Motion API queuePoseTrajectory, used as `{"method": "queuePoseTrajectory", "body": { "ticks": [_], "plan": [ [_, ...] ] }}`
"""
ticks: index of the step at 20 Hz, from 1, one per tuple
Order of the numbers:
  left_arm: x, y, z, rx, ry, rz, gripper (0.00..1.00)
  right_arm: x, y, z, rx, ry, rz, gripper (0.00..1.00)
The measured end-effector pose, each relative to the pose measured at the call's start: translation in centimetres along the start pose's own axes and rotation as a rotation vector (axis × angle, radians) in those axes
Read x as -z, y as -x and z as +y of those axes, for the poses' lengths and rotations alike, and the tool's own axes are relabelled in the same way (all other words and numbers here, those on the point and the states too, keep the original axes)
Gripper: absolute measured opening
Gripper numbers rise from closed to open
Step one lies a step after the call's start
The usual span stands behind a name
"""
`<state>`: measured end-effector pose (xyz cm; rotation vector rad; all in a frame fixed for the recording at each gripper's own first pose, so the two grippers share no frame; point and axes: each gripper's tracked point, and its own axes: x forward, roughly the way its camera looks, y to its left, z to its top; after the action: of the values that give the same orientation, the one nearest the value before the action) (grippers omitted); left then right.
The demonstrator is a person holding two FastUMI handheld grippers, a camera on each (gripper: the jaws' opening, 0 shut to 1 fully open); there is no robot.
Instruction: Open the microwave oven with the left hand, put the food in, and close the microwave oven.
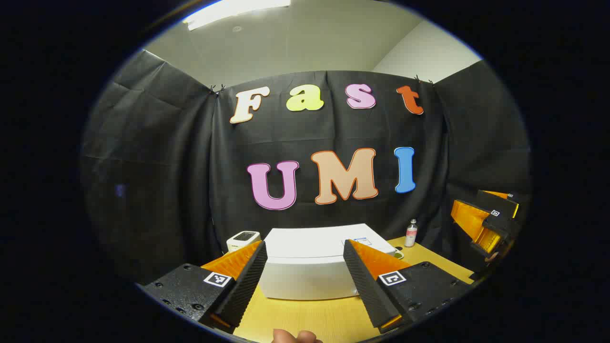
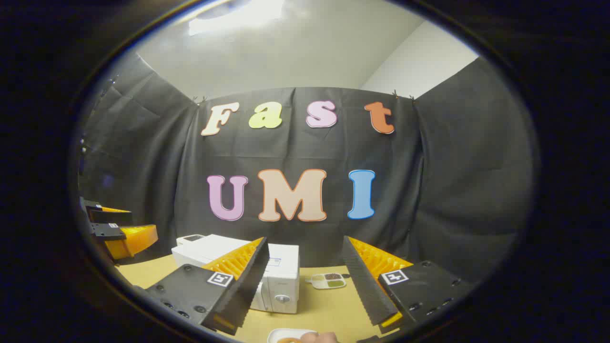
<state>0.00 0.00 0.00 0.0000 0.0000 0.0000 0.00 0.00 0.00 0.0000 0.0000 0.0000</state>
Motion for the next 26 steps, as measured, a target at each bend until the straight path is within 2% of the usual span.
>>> {"method": "queuePoseTrajectory", "body": {
  "ticks": [1, 2, 3, 4, 6, 7, 8, 11, 12, 15, 16, 17, 18, 19, 24, 26],
  "plan": [
    [0.1, 0.0, 0.1, -0.004, -0.001, 0.003, 0.96, 0.0, -0.1, 0.0, -0.002, 0.001, -0.002, 0.96],
    [0.1, 0.0, 0.1, -0.008, -0.002, 0.006, 0.96, 0.0, -0.2, 0.0, -0.007, 0.0, -0.002, 0.92],
    [0.1, -0.1, 0.3, -0.015, -0.003, 0.005, 0.96, 0.0, -0.3, 0.0, -0.009, -0.001, -0.004, 0.96],
    [0.0, -0.2, 0.3, -0.018, -0.002, 0.005, 0.96, -0.2, -0.3, 0.0, -0.01, -0.003, -0.005, 0.92],
    [0.0, -0.2, 0.1, -0.019, -0.005, 0.004, 0.96, -0.2, -0.5, -0.2, -0.014, -0.006, -0.003, 0.96],
    [0.0, -0.3, -0.1, -0.018, -0.007, 0.002, 0.96, 0.0, -0.5, -0.2, -0.015, -0.007, 0.0, 0.92],
    [0.1, -0.3, -0.3, -0.013, -0.007, 0.005, 0.96, 0.1, -0.6, -0.2, -0.017, -0.009, 0.003, 0.96],
    [0.3, -0.3, -0.8, -0.004, -0.001, 0.012, 0.96, 0.1, -0.7, -0.3, -0.022, -0.012, 0.006, 0.96],
    [0.2, -0.3, -1.0, -0.001, 0.001, 0.011, 0.96, 0.1, -0.7, -0.2, -0.026, -0.013, 0.008, 0.92],
    [0.3, -0.5, -1.3, 0.004, -0.01, 0.01, 0.97, -0.1, -0.7, -0.4, -0.027, -0.009, 0.004, 0.92],
    [0.4, -0.5, -1.3, 0.006, -0.012, 0.011, 0.96, -0.1, -0.7, -0.5, -0.027, -0.008, 0.003, 0.96],
    [0.4, -0.7, -1.5, 0.009, -0.009, 0.012, 0.97, -0.1, -0.6, -0.7, -0.024, -0.007, 0.004, 0.92],
    [0.4, -0.7, -1.8, 0.015, -0.006, 0.012, 0.96, -0.1, -0.6, -0.8, -0.02, -0.007, 0.004, 0.96],
    [0.4, -0.7, -2.0, 0.017, -0.005, 0.013, 0.96, -0.2, -0.6, -1.0, -0.015, -0.008, 0.002, 0.92],
    [0.3, -0.9, -2.7, 0.035, -0.014, 0.011, 0.97, -0.4, -0.6, -1.7, 0.002, -0.009, -0.001, 0.92],
    [0.6, -0.9, -2.7, 0.036, -0.018, 0.012, 0.97, -0.2, -0.7, -1.6, 0.002, -0.007, 0.001, 0.96]
  ]
}}
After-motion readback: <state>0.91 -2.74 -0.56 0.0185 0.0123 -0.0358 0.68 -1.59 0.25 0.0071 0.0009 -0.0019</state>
